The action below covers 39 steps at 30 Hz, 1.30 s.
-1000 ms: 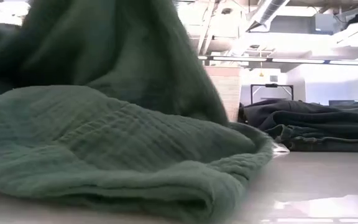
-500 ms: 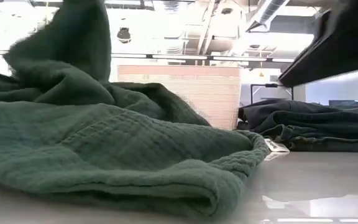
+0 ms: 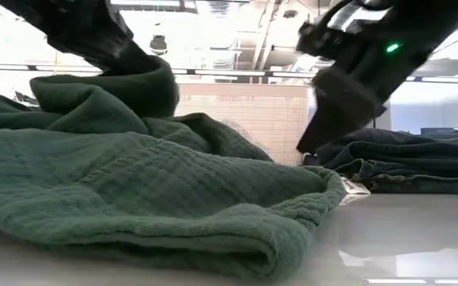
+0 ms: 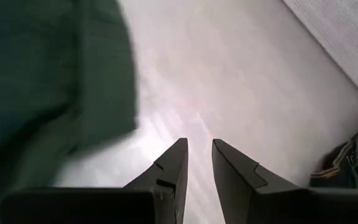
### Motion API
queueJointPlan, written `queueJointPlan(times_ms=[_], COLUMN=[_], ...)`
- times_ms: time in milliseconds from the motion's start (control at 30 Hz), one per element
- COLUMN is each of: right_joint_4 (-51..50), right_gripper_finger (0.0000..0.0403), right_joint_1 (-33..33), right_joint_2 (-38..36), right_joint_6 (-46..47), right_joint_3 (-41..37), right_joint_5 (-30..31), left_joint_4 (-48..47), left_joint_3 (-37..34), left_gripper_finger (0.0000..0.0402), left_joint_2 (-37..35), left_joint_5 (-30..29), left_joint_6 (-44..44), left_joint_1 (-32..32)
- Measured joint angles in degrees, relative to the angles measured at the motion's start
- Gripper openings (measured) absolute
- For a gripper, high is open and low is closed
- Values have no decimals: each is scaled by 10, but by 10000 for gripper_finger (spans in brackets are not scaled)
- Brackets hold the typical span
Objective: Fold laundry
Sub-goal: Fold the green polo shirt from the white laundry organizer
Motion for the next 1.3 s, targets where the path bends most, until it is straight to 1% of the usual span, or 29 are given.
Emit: queueJointPlan(times_ms=[133, 200, 233, 433, 600, 1033, 1133, 1300], right_joint_4=[0, 0, 0, 0, 0, 0, 0, 1], right_gripper_finger=[101, 101, 101, 101, 101, 101, 101, 101], right_joint_1=[-34, -48, -56, -94, -118, -156, -161, -165], right_joint_2=[0, 0, 0, 0, 0, 0, 0, 0], right_joint_6=[0, 0, 0, 0, 0, 0, 0, 0], right_joint_3=[0, 0, 0, 0, 0, 0, 0, 0], right_joint_5=[-11, -13, -15, -22, -24, -24, -24, -23], left_joint_4=[198, 259, 274, 283, 279, 278, 280, 263], left_joint_3=[-84, -107, -115, -124, -124, -124, -120, -100], left_gripper_finger=[0, 0, 0, 0, 0, 0, 0, 0], left_joint_2=[-3, -3, -3, -3, -3, -5, -37, -135], left_joint_5=[80, 102, 103, 101, 99, 99, 105, 117], left_joint_6=[11, 1, -4, -3, 21, 37, 61, 123], left_joint_1=[33, 41, 42, 27, 23, 26, 33, 37])
